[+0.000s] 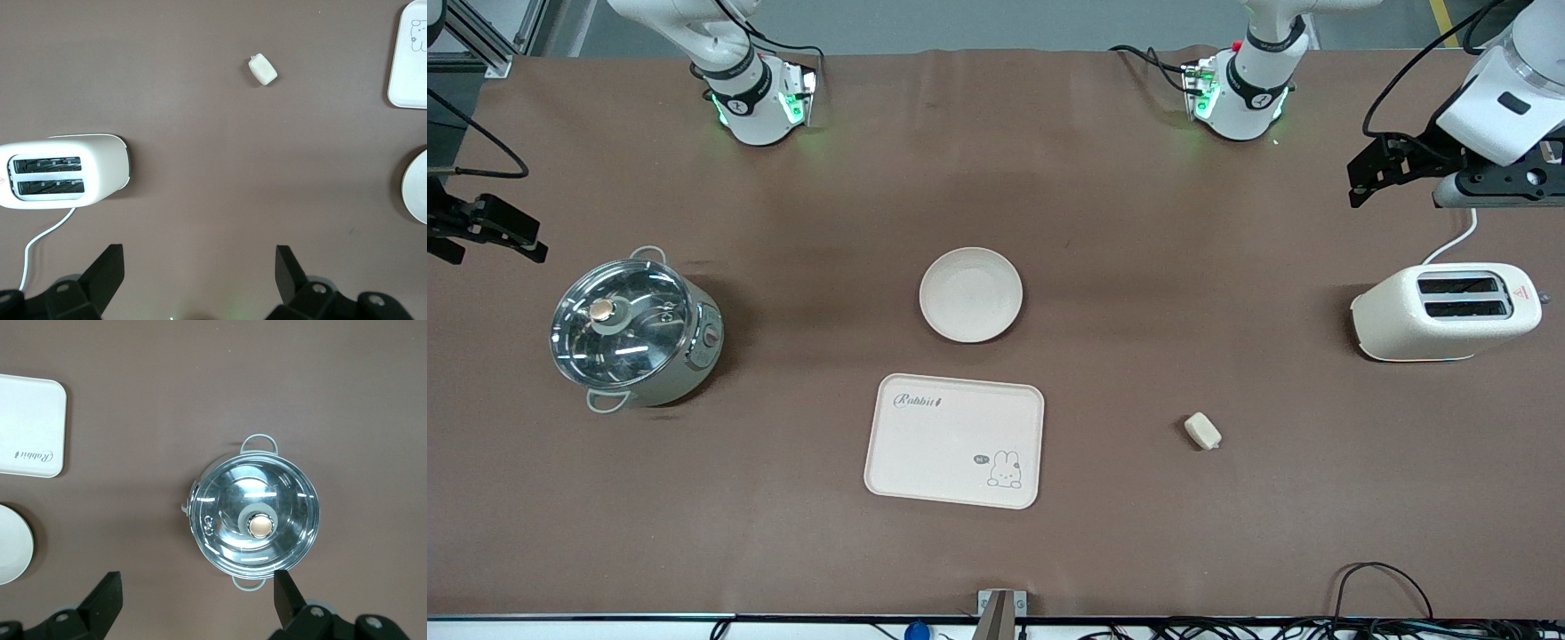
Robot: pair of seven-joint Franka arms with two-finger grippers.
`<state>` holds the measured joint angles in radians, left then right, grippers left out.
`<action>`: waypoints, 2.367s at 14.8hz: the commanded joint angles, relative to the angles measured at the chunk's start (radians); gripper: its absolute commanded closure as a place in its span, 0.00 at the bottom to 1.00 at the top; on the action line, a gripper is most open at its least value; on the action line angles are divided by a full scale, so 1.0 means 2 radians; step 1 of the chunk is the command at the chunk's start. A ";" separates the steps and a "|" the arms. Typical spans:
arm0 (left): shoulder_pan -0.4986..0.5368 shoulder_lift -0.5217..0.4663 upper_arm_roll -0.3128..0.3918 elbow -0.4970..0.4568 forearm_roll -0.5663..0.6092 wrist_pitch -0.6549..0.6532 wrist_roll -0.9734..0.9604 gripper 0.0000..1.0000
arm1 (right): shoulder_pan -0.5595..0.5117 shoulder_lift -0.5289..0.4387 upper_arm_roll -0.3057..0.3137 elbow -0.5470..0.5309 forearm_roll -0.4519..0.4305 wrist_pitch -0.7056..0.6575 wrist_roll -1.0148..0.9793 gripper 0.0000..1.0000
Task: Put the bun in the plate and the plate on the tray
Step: 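Reach the left gripper to the bun while the right gripper reaches the plate, then grasp the bun with the left gripper and carry it toward the plate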
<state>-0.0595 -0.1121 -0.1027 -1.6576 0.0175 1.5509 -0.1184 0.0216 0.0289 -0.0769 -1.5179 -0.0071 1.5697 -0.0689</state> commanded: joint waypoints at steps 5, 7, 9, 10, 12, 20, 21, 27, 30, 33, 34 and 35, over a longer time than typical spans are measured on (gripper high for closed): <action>0.003 0.028 0.001 0.031 -0.007 -0.011 0.006 0.00 | -0.012 -0.010 0.003 -0.011 0.013 -0.005 -0.003 0.00; 0.002 0.055 0.001 0.043 -0.006 -0.011 0.009 0.00 | -0.014 -0.010 0.003 -0.011 0.014 -0.006 -0.003 0.00; -0.001 0.079 0.001 0.043 -0.004 -0.003 0.008 0.00 | -0.016 -0.010 0.003 -0.016 0.014 -0.009 -0.004 0.00; -0.003 0.092 0.000 0.043 -0.003 0.012 0.007 0.00 | -0.016 -0.011 0.004 -0.027 0.014 -0.007 -0.005 0.00; -0.005 0.112 -0.001 0.038 -0.001 0.037 0.007 0.00 | -0.014 -0.017 0.004 -0.048 0.015 -0.005 -0.005 0.00; -0.007 0.218 -0.002 0.004 -0.002 0.172 -0.092 0.00 | 0.008 -0.050 0.008 -0.221 0.076 0.120 -0.003 0.00; -0.009 0.235 -0.002 0.004 -0.002 0.188 -0.115 0.00 | 0.017 -0.055 0.008 -0.242 0.082 0.137 -0.002 0.00; -0.046 0.330 -0.002 0.009 -0.003 0.326 -0.278 0.00 | 0.068 -0.073 0.009 -0.390 0.130 0.274 0.005 0.00; -0.051 0.370 -0.002 0.009 -0.004 0.398 -0.308 0.00 | 0.089 -0.067 0.009 -0.421 0.134 0.320 0.034 0.00; -0.051 0.400 -0.002 0.008 -0.006 0.441 -0.313 0.01 | 0.131 -0.046 0.009 -0.423 0.167 0.348 0.068 0.00; -0.049 0.408 -0.002 0.009 -0.006 0.454 -0.313 0.03 | 0.136 -0.035 0.009 -0.429 0.188 0.360 0.067 0.00; -0.048 0.415 -0.002 0.009 -0.007 0.467 -0.314 0.04 | 0.142 -0.028 0.009 -0.435 0.205 0.379 0.067 0.00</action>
<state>-0.1577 0.6928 -0.1090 -1.6562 0.0175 2.4474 -0.7378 0.2829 -0.0461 -0.0516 -2.3527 0.3367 2.2644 0.0578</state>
